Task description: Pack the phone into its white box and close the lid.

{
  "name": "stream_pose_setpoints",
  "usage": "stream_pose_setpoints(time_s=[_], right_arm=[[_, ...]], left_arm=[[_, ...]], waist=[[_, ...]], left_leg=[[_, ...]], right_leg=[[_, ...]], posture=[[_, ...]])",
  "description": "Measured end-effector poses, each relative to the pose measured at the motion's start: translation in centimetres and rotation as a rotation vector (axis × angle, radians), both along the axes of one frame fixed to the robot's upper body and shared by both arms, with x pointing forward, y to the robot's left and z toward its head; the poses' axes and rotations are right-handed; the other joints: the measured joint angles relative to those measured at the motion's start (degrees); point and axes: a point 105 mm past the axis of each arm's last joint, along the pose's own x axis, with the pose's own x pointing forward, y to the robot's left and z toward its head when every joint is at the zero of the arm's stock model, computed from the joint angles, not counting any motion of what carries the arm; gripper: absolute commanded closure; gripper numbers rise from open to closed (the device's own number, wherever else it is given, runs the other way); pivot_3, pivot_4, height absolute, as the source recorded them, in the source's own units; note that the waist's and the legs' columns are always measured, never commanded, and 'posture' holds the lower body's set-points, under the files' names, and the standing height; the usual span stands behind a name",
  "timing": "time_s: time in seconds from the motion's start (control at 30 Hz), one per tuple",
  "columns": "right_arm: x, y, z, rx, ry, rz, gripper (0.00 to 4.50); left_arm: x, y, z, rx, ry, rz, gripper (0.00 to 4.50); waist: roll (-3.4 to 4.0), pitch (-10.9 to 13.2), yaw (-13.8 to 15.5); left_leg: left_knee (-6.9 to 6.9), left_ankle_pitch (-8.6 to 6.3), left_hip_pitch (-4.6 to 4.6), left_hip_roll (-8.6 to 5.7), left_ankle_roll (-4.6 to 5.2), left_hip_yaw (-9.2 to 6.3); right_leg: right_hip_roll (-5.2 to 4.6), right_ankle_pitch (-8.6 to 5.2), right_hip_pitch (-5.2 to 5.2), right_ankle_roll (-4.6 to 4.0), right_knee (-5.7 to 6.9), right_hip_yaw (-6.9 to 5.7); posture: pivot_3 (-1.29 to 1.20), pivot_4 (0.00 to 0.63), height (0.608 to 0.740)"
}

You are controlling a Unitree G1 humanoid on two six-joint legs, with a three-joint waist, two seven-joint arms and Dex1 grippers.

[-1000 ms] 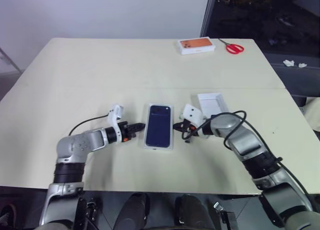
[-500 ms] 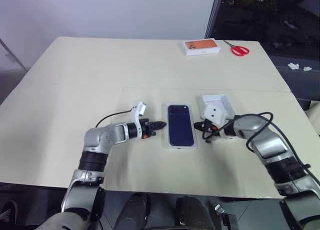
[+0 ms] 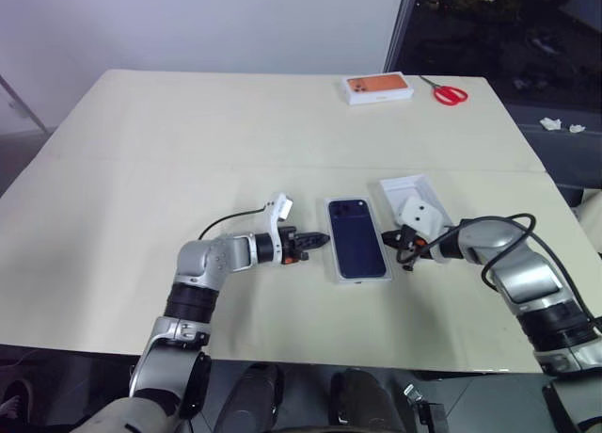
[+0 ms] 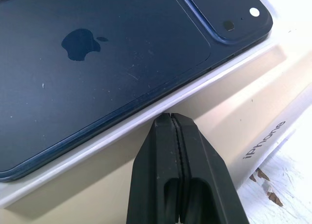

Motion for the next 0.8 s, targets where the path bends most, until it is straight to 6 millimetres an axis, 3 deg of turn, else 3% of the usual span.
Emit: stream_pose_setpoints(time_s=[0.33, 0.8], right_arm=[[-0.8, 0.5, 0.1, 0.049, 0.074, 0.012, 4.50], [-3.0, 0.8, -0.1, 0.031, 0.160, 0.072, 4.50]], left_arm=[[0.2, 1.1, 0.0, 0.031, -0.029, -0.005, 4.45], [0.3, 1.2, -0.1, 0.033, -0.042, 0.009, 4.45]], waist=[[0.01, 0.0, -0.4], [0.02, 0.0, -0.4]], left_leg=[[-0.05, 0.02, 0.00, 0.10, -0.03, 0.00], [-0.07, 0.02, 0.02, 0.15, -0.04, 0.00]], right_leg=[[0.07, 0.00, -0.10, 0.01, 0.05, 0.01], [0.09, 0.00, -0.10, 0.01, 0.07, 0.02]], posture=[[0.00, 0.150, 0.740], [0.00, 0.150, 0.740]])
